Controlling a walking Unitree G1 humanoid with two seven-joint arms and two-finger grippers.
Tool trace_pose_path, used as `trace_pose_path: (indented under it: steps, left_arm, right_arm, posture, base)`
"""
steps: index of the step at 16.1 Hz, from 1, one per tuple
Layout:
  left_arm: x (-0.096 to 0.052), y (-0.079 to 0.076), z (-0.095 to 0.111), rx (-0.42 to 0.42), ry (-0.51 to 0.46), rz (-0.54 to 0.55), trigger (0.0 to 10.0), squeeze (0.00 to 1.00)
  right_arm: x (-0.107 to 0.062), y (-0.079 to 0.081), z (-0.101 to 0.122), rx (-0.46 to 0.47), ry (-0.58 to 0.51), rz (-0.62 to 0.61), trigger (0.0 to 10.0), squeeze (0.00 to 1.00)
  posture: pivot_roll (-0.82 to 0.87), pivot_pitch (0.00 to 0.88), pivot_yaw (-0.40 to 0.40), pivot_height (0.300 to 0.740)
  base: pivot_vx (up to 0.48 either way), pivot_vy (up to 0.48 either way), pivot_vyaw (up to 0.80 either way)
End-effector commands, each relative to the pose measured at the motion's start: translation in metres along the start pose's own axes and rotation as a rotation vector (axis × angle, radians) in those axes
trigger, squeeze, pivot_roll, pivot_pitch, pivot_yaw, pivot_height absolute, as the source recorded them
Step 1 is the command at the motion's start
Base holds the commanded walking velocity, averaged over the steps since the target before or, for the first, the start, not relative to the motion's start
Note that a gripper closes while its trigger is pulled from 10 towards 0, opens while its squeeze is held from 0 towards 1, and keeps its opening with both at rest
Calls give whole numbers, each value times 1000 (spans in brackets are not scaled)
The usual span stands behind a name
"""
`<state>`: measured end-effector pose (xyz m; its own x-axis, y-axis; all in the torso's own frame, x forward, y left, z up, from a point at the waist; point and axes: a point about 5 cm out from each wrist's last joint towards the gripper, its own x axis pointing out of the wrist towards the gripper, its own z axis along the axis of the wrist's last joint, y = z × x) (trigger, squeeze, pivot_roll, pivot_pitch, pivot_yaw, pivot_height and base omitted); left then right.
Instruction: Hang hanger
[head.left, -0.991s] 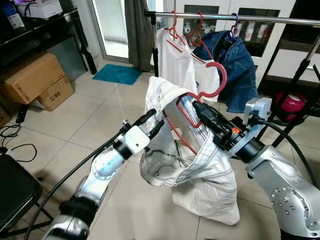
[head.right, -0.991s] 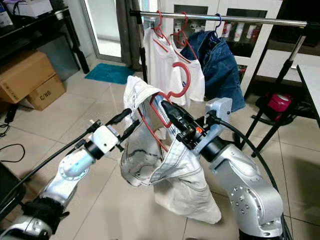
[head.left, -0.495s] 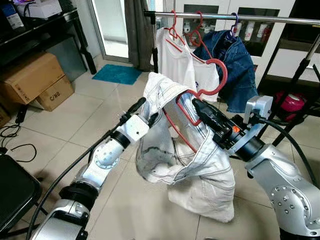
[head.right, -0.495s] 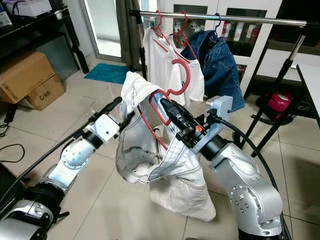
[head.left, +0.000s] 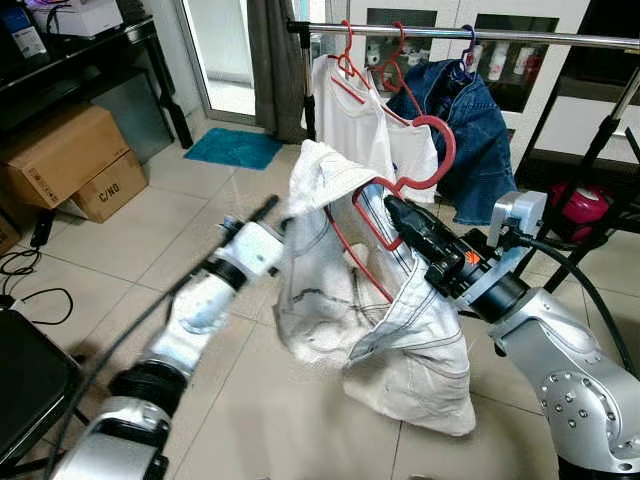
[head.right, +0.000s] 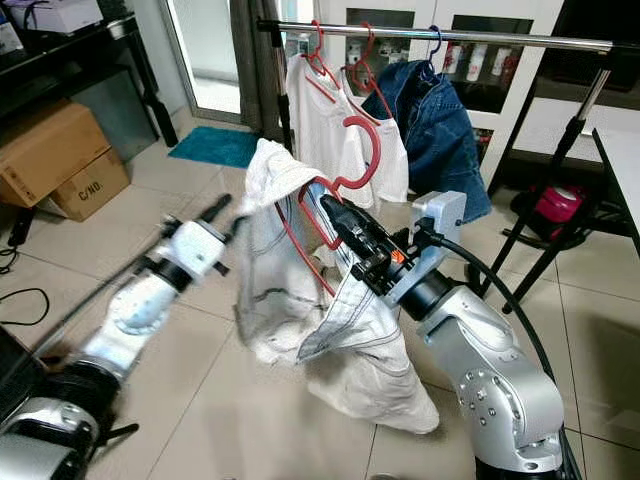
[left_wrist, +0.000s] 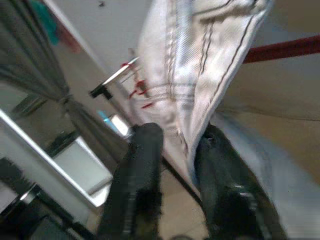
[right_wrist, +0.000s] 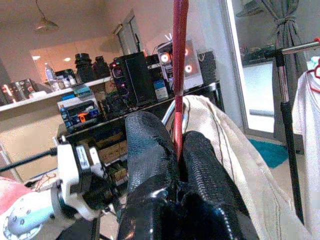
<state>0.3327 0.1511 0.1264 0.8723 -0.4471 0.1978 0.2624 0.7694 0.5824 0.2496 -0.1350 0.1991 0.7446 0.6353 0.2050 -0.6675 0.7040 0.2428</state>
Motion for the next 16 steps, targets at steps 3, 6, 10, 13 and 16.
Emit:
trace_pose_path:
  steps: [3, 6, 10, 13, 16]
  left_arm:
    - [-6, 42, -8, 17, 57, 127, 0, 0]
    - [-8, 67, -4, 51, 49, 154, 0, 0]
    - [3, 125, 20, -76, 16, 144, 0, 0]
    - [13, 143, 26, -230, 32, 91, 0, 0]
    - [7, 154, 5, -441, 124, 138, 0, 0]
  right_arm:
    - [3, 6, 12, -22, -71, 51, 0, 0]
    - [3, 7, 11, -25, -64, 51, 0, 0]
    - [-4, 4, -1, -125, 66, 90, 0, 0]
    - [-15, 12, -1, -74, 93, 195, 0, 0]
    - [-26, 22, 5, 46, 31, 299, 0, 0]
  posture:
    - [-174, 0, 96, 719]
    - [-164, 0, 90, 719]
    - [-160, 0, 89, 719]
    - [-158, 0, 89, 719]
    - [-169, 0, 100, 719]
  base:
    - [0, 0, 0]
    - [0, 0, 0]
    - [0, 0, 0]
    - [0, 0, 0]
    - [0, 0, 0]
